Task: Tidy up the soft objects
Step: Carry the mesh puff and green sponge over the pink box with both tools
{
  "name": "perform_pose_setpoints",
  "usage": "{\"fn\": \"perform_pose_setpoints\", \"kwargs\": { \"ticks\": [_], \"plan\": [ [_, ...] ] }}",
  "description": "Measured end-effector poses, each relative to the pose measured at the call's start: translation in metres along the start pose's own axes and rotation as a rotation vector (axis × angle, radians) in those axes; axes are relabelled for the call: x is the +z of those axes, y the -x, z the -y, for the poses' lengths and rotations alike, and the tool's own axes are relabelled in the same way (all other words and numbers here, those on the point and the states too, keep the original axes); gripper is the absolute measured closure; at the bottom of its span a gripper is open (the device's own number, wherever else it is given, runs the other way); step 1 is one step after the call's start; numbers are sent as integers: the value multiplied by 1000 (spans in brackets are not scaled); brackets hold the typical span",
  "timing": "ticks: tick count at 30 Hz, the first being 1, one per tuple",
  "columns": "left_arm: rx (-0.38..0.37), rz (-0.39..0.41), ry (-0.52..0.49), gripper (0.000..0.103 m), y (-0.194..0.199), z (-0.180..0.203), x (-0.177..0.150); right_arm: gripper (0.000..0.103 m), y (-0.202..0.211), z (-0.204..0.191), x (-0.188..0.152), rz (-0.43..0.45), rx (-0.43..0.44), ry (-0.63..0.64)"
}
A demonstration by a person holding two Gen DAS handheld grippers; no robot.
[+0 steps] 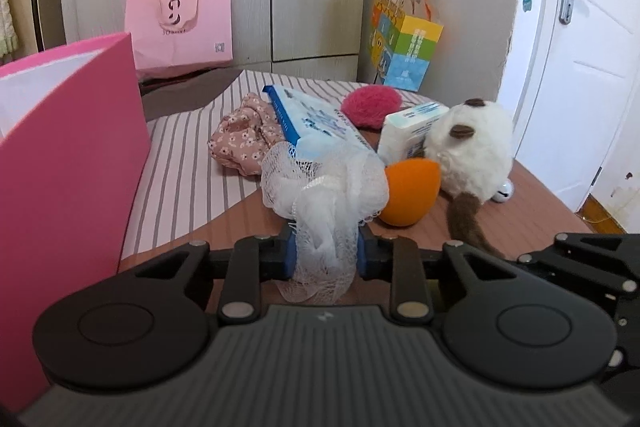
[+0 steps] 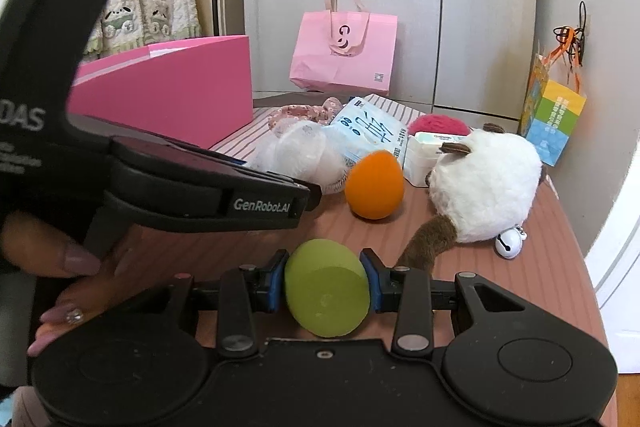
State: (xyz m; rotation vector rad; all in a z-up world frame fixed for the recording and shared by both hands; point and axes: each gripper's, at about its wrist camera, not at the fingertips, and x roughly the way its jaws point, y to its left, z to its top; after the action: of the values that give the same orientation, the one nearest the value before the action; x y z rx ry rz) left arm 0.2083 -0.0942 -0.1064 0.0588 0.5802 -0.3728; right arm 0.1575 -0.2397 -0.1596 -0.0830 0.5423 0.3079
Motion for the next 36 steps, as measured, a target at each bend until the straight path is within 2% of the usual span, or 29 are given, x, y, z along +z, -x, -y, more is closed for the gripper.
{"fn": "perform_pose_setpoints", "kwargs": {
  "ticks": [15, 24, 31, 36],
  "plan": [
    [9, 65, 5, 77, 70, -1, -15, 61, 32, -11, 0, -18, -65, -27],
    [-42, 41, 17, 77, 108, -14, -31, 60, 47, -18, -7, -68, -60, -105],
    [-86, 9, -5, 77, 138, -23, -43, 60, 66, -28, -6, -58, -73, -90],
    [-96, -37, -11, 77, 157, -33, -49, 60, 83, -36, -1, -46, -37, -71]
  ]
}}
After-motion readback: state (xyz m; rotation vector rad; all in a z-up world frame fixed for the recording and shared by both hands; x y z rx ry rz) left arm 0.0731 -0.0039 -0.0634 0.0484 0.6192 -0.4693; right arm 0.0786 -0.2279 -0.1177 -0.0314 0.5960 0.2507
